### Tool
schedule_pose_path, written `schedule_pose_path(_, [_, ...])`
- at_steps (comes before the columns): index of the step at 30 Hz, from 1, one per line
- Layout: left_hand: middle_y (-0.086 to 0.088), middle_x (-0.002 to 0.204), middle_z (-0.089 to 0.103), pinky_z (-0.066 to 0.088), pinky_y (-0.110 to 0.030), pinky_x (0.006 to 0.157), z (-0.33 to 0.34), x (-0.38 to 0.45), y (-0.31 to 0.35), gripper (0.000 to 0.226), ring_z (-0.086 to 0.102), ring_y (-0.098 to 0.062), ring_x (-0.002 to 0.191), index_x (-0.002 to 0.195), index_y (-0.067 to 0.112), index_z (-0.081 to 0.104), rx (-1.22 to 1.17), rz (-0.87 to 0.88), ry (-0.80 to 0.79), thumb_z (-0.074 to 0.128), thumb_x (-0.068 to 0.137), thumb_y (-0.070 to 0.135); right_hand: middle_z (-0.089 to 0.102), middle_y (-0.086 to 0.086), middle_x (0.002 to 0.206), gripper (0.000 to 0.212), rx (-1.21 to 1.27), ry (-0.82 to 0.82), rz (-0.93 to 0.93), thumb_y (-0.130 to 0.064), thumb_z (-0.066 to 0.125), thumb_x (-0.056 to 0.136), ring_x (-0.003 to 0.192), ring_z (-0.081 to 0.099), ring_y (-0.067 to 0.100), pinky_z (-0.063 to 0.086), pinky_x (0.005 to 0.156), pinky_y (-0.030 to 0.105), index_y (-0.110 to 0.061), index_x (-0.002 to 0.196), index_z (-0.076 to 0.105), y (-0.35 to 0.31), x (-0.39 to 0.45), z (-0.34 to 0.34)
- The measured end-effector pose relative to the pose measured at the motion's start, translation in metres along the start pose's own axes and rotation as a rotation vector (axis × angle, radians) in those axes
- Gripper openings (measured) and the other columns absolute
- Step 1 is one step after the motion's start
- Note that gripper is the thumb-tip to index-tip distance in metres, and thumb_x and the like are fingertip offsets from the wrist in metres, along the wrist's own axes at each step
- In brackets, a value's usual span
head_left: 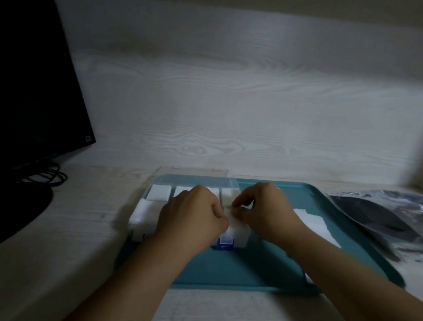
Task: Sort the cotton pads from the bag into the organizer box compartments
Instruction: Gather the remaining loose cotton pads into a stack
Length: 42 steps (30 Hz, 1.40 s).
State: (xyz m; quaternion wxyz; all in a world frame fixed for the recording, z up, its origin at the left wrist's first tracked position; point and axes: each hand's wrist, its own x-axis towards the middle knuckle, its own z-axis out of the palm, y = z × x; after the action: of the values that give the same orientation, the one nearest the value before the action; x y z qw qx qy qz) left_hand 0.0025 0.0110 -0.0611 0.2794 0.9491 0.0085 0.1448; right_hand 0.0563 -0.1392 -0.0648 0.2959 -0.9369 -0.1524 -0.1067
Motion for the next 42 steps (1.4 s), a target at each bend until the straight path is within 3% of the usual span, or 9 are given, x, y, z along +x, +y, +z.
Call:
schedule_pose_path(4, [0.013, 0.052, 0.054, 0.036, -0.017, 0.051, 0.001, 0.000, 0.001, 0.008, 0.053, -0.002, 0.057, 0.077, 0.030, 0.074, 0.000, 0.035, -0.004, 0.068, 0.082, 0.031, 0.055, -0.007, 0.090, 0.003, -0.042, 0.118, -0.054, -0.024, 0.068, 0.088, 0.073, 0.051, 0.006, 0.031, 0.057, 0.006, -0.023, 0.090, 0.071, 0.003, -0.007, 0.002])
schedule_pose_path(9, [0.009, 0.056, 0.060, 0.045, -0.022, 0.060, -0.001, -0.003, 0.004, 0.011, 0.057, -0.004, 0.057, 0.077, 0.029, 0.070, -0.005, 0.103, 0.017, 0.063, 0.085, 0.030, 0.056, -0.010, 0.090, 0.008, -0.054, 0.132, -0.143, -0.023, 0.068, 0.087, 0.075, 0.053, 0.002, 0.034, 0.061, 0.008, -0.028, 0.090, 0.073, 0.014, -0.026, -0.016])
schedule_pose_path(14, [0.016, 0.112, 0.060, 0.036, -0.028, 0.097, -0.003, -0.004, 0.007, 0.024, 0.049, -0.008, 0.111, 0.108, 0.035, 0.068, 0.095, 0.347, 0.081, 0.053, 0.091, 0.028, 0.063, -0.013, 0.115, 0.033, -0.146, -0.034, -0.348, -0.012, 0.053, 0.083, 0.114, 0.048, 0.010, 0.038, 0.093, 0.016, -0.029, 0.103, 0.074, 0.025, -0.043, -0.022])
schedule_pose_path(17, [0.017, 0.109, 0.063, 0.024, -0.030, 0.109, 0.001, -0.003, 0.004, 0.030, 0.045, -0.005, 0.118, 0.105, 0.034, 0.067, 0.235, 0.502, -0.040, 0.042, 0.089, 0.035, 0.062, -0.017, 0.127, 0.048, -0.219, -0.147, -0.426, -0.019, 0.042, 0.077, 0.130, 0.043, 0.015, 0.039, 0.106, 0.033, -0.030, 0.113, 0.072, 0.028, -0.044, -0.024])
schedule_pose_path(21, [0.015, 0.086, 0.056, 0.023, -0.034, 0.114, 0.002, -0.007, 0.002, 0.009, 0.047, -0.006, 0.108, 0.090, 0.038, 0.055, 0.263, 0.501, -0.134, 0.046, 0.088, 0.038, 0.064, -0.016, 0.124, 0.047, -0.247, -0.127, -0.459, -0.022, 0.041, 0.078, 0.129, 0.044, 0.018, 0.041, 0.104, 0.038, -0.033, 0.113, 0.070, 0.031, -0.043, -0.027])
schedule_pose_path(29, [0.012, 0.132, 0.058, 0.009, -0.035, 0.120, 0.010, -0.006, 0.000, 0.032, 0.032, -0.011, 0.139, 0.128, 0.040, 0.052, 0.364, 0.496, -0.165, 0.052, 0.096, 0.043, 0.066, -0.008, 0.108, 0.049, -0.239, -0.126, -0.537, -0.026, 0.030, 0.074, 0.107, 0.048, 0.017, 0.044, 0.091, 0.035, -0.023, 0.104, 0.069, 0.029, -0.042, -0.021])
schedule_pose_path(33, [0.015, 0.132, 0.055, 0.011, -0.026, 0.112, 0.008, -0.005, -0.001, 0.031, 0.033, -0.009, 0.137, 0.125, 0.040, 0.055, 0.328, 0.527, -0.086, 0.056, 0.095, 0.044, 0.064, -0.008, 0.107, 0.032, 0.119, 0.090, -0.329, -0.014, 0.045, 0.082, 0.092, 0.058, -0.002, 0.046, 0.082, 0.023, -0.026, 0.100, 0.070, 0.037, -0.037, -0.046])
schedule_pose_path(36, [0.020, 0.151, 0.037, -0.001, -0.025, 0.119, 0.009, -0.006, 0.001, 0.053, 0.020, -0.004, 0.146, 0.145, 0.040, 0.037, 0.331, 0.553, -0.100, 0.055, 0.095, 0.046, 0.068, -0.007, 0.093, 0.022, 0.062, 0.223, -0.124, -0.011, 0.053, 0.093, 0.066, 0.057, -0.007, 0.041, 0.063, 0.015, -0.022, 0.098, 0.072, 0.059, -0.028, -0.079])
schedule_pose_path(42, [0.017, 0.144, 0.048, -0.002, -0.015, 0.113, 0.017, -0.011, 0.009, 0.040, 0.040, -0.005, 0.134, 0.140, 0.033, 0.049, 0.272, 0.630, -0.072, 0.048, 0.100, 0.035, 0.063, 0.001, 0.127, 0.039, -0.330, -0.279, 0.213, -0.037, 0.055, 0.096, 0.108, 0.060, 0.016, 0.045, 0.089, 0.025, -0.023, 0.132, 0.056, 0.087, -0.028, -0.090])
